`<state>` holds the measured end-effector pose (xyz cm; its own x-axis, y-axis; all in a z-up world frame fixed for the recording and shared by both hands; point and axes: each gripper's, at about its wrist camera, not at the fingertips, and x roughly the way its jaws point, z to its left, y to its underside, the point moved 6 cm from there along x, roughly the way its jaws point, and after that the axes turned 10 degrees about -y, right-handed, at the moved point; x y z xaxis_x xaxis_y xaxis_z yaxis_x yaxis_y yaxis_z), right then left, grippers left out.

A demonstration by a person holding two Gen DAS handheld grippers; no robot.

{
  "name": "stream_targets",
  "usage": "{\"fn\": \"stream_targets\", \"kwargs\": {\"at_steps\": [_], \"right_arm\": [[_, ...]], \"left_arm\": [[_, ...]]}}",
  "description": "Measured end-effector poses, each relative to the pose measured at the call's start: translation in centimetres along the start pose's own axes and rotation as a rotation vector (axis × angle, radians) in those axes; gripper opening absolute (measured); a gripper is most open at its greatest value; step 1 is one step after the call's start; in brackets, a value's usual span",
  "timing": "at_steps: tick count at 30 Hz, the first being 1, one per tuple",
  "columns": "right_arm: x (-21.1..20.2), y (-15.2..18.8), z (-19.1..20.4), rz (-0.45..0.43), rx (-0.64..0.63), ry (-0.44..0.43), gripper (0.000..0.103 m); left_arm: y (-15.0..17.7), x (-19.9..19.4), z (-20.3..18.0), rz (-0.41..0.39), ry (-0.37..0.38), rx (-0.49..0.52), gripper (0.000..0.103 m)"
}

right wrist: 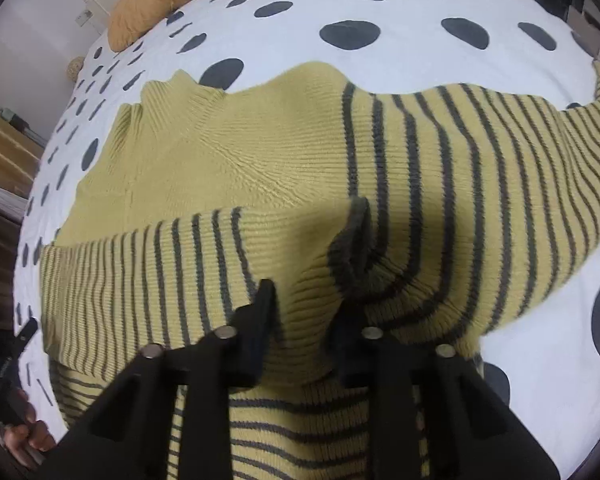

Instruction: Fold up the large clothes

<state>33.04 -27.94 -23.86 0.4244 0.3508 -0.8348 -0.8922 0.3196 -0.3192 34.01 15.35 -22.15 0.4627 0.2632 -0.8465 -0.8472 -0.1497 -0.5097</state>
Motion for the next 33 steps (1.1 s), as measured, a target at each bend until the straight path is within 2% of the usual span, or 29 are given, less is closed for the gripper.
{"fn": "stream_targets", "kwargs": {"at_steps": [3, 5, 6, 8, 10, 13, 15, 16, 17, 19, 20, 21, 22, 23, 24, 26, 27, 29, 31, 33], "right_arm": [[-2.8, -2.5, 2.9, -0.070, -0.112, -0.058, 0.013], [-4.9, -4.2, 4.8, -0.117, -0.170, -0.092, 0.013], [-5.9, -5.1, 5.4, -0.155, -0.196, -0.091, 0.013], [-5.8, -5.8, 4.9, -0.175, -0.212, -0.043, 0.013], [-3.3, -5.8, 2.6, -0.115, -0.193, 0.036, 0.013], [2.3, -3.7, -1.8, 0.049, -0.149, 0.115, 0.014], [2.5, -3.2, -2.3, -0.007, -0.176, 0.096, 0.014], [2.4, -3.3, -2.2, -0.013, -0.177, 0.092, 0.014], [2.3, -3.4, -2.2, -0.014, -0.171, 0.088, 0.016], [1.6, -3.5, -2.5, -0.016, -0.169, 0.103, 0.026], [0.7, -3.5, -2.9, -0.024, -0.162, 0.129, 0.032], [-0.5, -3.6, -3.3, -0.061, -0.156, 0.167, 0.034], [-1.6, -3.8, -3.1, -0.093, -0.150, 0.214, 0.035], [-3.4, -3.6, -3.7, -0.132, -0.142, 0.285, 0.036], [-5.1, -3.6, -3.6, -0.193, -0.142, 0.286, 0.037], [-6.9, -3.4, -2.1, -0.244, -0.138, 0.107, 0.037], [-6.7, -3.1, -0.6, -0.216, -0.130, -0.006, 0.036], [-5.1, -2.4, 2.1, -0.145, -0.147, -0.122, 0.035], [-2.8, -1.4, 3.7, -0.087, -0.173, -0.139, 0.034], [-0.2, -1.0, 3.2, -0.030, -0.184, -0.070, 0.032]], "left_arm": [[-0.4, -0.1, 0.4, 0.001, 0.003, -0.019, 0.085], [-0.9, 0.0, 0.9, -0.009, 0.038, -0.057, 0.085], [-1.1, 0.2, 0.9, -0.007, 0.044, -0.071, 0.085], [-1.3, 0.2, 0.9, -0.001, 0.068, -0.087, 0.085], [-1.7, 1.1, 0.4, 0.014, 0.097, -0.102, 0.085], [-2.9, 2.9, -1.0, 0.057, 0.172, -0.151, 0.085], [-3.2, 4.1, -2.1, 0.098, 0.188, -0.131, 0.086], [-3.3, 5.0, -2.7, 0.125, 0.165, -0.103, 0.086], [-3.3, 5.9, -3.1, 0.138, 0.109, -0.069, 0.086], [-3.5, 6.6, -2.8, 0.117, 0.023, -0.059, 0.086], [-3.8, 6.4, -2.2, 0.106, -0.013, -0.075, 0.085], [-4.1, 6.0, -1.3, 0.094, -0.049, -0.102, 0.082], [-4.7, 4.8, 0.6, 0.061, -0.115, -0.162, 0.071], [-5.2, 3.3, 1.7, 0.029, -0.136, -0.201, 0.065], [-5.5, 2.2, 2.2, 0.005, -0.117, -0.219, 0.065], [-6.1, -1.0, 1.2, -0.052, 0.042, -0.208, 0.068], [-6.0, -2.3, -0.3, -0.063, 0.114, -0.184, 0.069], [-5.4, -3.2, -3.2, -0.039, 0.203, -0.130, 0.070], [-4.3, -2.5, -6.2, -0.007, 0.207, -0.063, 0.070], [-2.7, -0.3, -7.7, 0.055, 0.141, -0.015, 0.070]]}}
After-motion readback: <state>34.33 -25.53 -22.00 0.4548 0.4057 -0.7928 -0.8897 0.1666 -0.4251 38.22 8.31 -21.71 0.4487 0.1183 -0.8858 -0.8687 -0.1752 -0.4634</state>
